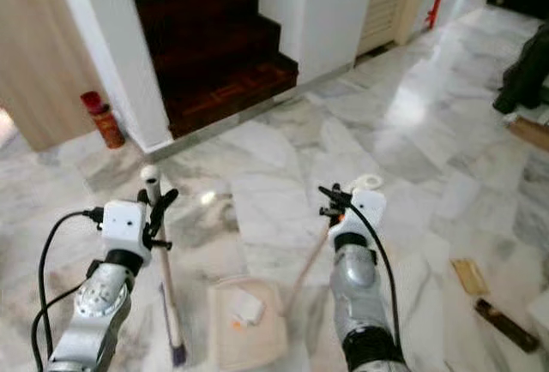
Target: Sweep floor
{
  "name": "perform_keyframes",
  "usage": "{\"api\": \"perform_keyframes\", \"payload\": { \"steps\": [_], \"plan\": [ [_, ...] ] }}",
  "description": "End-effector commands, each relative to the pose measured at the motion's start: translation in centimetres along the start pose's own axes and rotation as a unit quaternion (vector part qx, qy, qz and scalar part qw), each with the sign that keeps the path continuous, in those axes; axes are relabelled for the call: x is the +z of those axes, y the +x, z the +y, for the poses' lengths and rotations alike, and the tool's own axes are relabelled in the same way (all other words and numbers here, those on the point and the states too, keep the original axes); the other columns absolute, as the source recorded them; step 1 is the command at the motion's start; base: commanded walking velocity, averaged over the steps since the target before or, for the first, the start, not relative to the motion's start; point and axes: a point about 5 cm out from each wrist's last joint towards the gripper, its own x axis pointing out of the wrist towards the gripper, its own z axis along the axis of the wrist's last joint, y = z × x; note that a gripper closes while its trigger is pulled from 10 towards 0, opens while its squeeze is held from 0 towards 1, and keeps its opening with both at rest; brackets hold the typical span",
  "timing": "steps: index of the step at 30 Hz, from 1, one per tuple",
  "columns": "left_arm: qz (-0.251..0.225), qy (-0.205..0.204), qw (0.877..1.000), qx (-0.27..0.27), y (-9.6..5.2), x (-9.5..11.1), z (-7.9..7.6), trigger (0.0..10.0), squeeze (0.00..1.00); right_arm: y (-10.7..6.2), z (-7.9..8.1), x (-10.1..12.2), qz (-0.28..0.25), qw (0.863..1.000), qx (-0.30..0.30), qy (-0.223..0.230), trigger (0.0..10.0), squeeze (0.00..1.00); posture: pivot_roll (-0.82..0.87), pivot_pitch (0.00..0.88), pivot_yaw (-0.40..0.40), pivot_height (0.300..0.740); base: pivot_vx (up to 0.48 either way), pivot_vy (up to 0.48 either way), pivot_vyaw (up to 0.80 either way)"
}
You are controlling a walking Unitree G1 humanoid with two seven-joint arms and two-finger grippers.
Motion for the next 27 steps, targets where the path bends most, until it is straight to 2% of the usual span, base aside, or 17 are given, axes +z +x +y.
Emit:
{"api": "perform_keyframes", "payload": {
  "steps": [1, 27],
  "plan": [
    [-0.025, 0.001, 1.000, 0.007, 0.43, 1.18, 0.32, 10.0, 0.00, 0.48, 1.51, 1.20, -0.027, 0.999, 0.020, 0.025, 10.0, 0.00, 0.15, 0.046, -0.022, 0.740, 0.000, 0.428, 0.00],
    [-0.023, 0.003, 1.000, 0.009, 0.39, 1.33, 0.57, 10.0, 0.00, 0.47, 1.64, 0.95, -0.020, 0.999, 0.023, 0.030, 10.0, 0.00, 0.16, 0.071, -0.022, 0.740, 0.000, 0.425, 0.00]
  ]
}}
